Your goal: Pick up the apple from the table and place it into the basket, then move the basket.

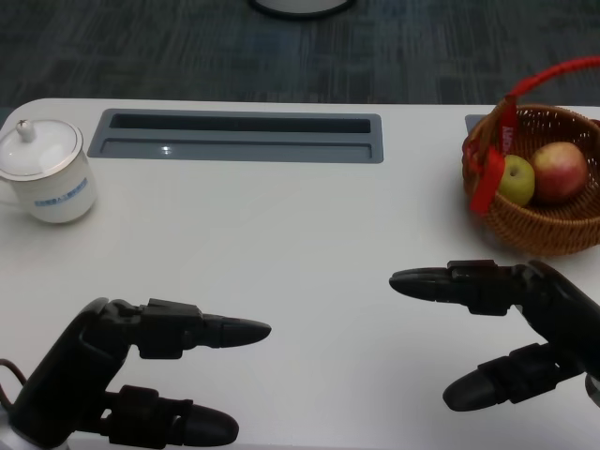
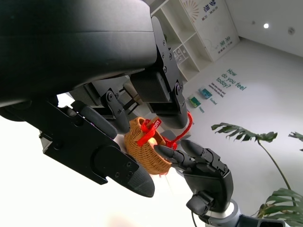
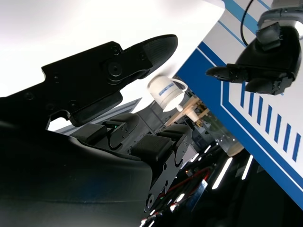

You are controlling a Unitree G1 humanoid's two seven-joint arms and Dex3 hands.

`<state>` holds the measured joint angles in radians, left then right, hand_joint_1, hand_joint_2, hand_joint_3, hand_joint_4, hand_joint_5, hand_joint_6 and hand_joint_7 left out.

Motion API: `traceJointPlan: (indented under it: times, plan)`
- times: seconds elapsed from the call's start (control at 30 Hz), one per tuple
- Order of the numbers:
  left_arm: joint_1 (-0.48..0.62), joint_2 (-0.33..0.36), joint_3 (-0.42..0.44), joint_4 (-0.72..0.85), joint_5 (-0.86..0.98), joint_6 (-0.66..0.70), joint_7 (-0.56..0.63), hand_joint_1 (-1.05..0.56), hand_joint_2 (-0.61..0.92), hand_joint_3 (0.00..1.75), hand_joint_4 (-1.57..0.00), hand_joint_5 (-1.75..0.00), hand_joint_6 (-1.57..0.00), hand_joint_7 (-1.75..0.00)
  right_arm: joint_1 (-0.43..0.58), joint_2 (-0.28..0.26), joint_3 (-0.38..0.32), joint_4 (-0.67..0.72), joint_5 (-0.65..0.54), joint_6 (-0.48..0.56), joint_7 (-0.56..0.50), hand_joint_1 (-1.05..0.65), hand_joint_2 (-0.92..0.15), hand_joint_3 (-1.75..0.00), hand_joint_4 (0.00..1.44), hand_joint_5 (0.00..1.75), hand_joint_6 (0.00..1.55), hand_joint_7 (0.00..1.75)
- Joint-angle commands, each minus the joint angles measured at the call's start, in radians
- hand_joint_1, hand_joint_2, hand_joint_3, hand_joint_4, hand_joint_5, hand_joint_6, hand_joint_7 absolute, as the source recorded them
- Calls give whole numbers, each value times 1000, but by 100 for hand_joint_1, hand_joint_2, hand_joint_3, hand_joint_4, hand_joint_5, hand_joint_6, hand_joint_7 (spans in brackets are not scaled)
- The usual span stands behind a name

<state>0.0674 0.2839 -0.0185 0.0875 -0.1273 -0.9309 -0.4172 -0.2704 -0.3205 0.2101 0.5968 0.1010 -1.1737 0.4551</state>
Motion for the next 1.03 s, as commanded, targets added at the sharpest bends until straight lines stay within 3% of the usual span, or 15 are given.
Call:
traceJointPlan:
  times: [0.03, 0.43, 1.03]
  plan:
    - [-2, 5, 21, 10, 5, -11, 17, -46, 69, 0, -102, 0, -93, 0, -12, 19, 1, 26, 44, -19, 29, -37, -74, 0, 73, 2, 68, 2]
    - [-11, -2, 39, 17, 12, -23, 21, -43, 68, 0, -103, 0, -94, -1, -18, 99, -4, 70, 117, -48, 107, -28, -75, 0, 77, 1, 74, 1]
    - [-3, -8, 38, -3, 21, -10, 26, -42, 67, 0, -104, -1, -95, -1, -20, 137, -15, 82, 129, -39, 176, -34, -73, 0, 72, 0, 68, 0]
